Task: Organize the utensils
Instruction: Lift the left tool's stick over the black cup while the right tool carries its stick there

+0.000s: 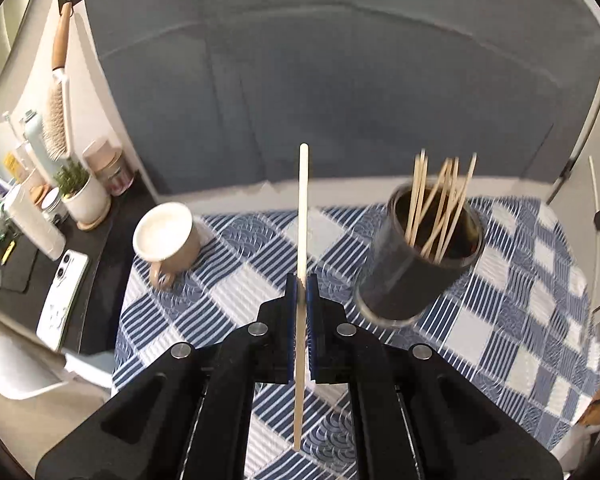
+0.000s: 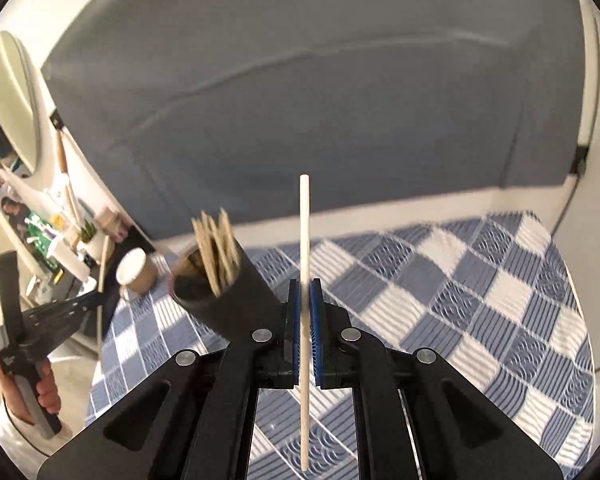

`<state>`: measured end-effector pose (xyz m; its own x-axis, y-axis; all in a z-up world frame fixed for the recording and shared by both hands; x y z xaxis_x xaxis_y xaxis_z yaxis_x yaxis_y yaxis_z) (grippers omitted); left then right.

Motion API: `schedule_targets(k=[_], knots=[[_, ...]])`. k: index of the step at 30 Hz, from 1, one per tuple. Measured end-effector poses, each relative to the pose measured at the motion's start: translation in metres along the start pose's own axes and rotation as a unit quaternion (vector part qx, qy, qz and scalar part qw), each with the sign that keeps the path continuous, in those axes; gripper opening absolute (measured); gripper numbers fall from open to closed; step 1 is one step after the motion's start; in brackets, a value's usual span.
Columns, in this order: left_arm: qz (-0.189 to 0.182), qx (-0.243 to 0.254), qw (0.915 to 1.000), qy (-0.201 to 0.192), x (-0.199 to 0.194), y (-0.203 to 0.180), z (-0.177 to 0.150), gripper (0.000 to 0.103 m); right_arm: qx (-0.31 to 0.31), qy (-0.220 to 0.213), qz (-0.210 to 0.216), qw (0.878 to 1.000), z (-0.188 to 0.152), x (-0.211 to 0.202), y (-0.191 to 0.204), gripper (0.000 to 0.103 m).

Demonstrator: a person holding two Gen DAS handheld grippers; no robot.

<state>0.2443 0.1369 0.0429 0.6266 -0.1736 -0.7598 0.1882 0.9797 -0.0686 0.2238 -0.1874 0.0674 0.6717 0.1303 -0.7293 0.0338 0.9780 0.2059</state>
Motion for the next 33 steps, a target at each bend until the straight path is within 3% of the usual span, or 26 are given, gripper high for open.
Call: schedule_targets(k=[2, 6, 10, 15, 19, 22, 25, 27, 33], knots=[[-0.006, 0.0, 0.9999, -0.013, -0.002, 0.003, 0.013, 0.005, -0.009, -0.011, 0.01, 1.0, 0.009, -0.001, 0.012, 0.005], [-0.054, -0.009, 0.9979, -0.035, -0.003, 0.006, 0.043, 0.005, -0.024, -0.043, 0.026, 0.998, 0.032, 0.001, 0.037, 0.005], [-0.059, -0.004, 0.9967, -0.056, -0.003, 0.003, 0.062, 0.005, -0.028, -0.074, 0.044, 0.996, 0.048, 0.0, 0.056, 0.005], [-0.113, -0.009, 0.9899, -0.086, -0.008, -0.005, 0.084, 0.005, -0.027, -0.104, 0.071, 0.992, 0.066, 0.0, 0.073, 0.005], [-0.155, -0.006, 0.9821, -0.106, -0.004, -0.02, 0.094, 0.005, -0.034, -0.127, 0.09, 0.987, 0.077, 0.005, 0.085, 0.005], [-0.192, -0.004, 0.9749, -0.113, 0.004, -0.031, 0.1, 0.005, -0.04, -0.151, 0.076, 0.985, 0.082, 0.014, 0.09, 0.005], [-0.202, 0.0, 0.9695, -0.139, 0.008, -0.04, 0.102, 0.005, -0.051, -0.153, 0.08, 0.984, 0.083, 0.029, 0.096, 0.005], [-0.234, -0.008, 0.9623, -0.139, 0.016, -0.044, 0.103, 0.005, -0.05, -0.151, 0.092, 0.983, 0.081, 0.04, 0.097, 0.005], [-0.245, -0.02, 0.9605, -0.13, 0.048, -0.052, 0.098, 0.005, -0.04, -0.149, 0.121, 0.981, 0.073, 0.07, 0.096, 0.005]])
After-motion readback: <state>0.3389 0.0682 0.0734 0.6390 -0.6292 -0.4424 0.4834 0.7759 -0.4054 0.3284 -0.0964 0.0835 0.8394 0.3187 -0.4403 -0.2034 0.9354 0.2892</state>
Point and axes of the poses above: each gripper's, at about its wrist camera, not at the fingertips, and x roughly the way its jaws point, y to its left, z to its top, the point moved 4 cm from there along x, roughly the way its jaws point, and after that the axes turned 6 degrees about -z, right-handed, at the moved point
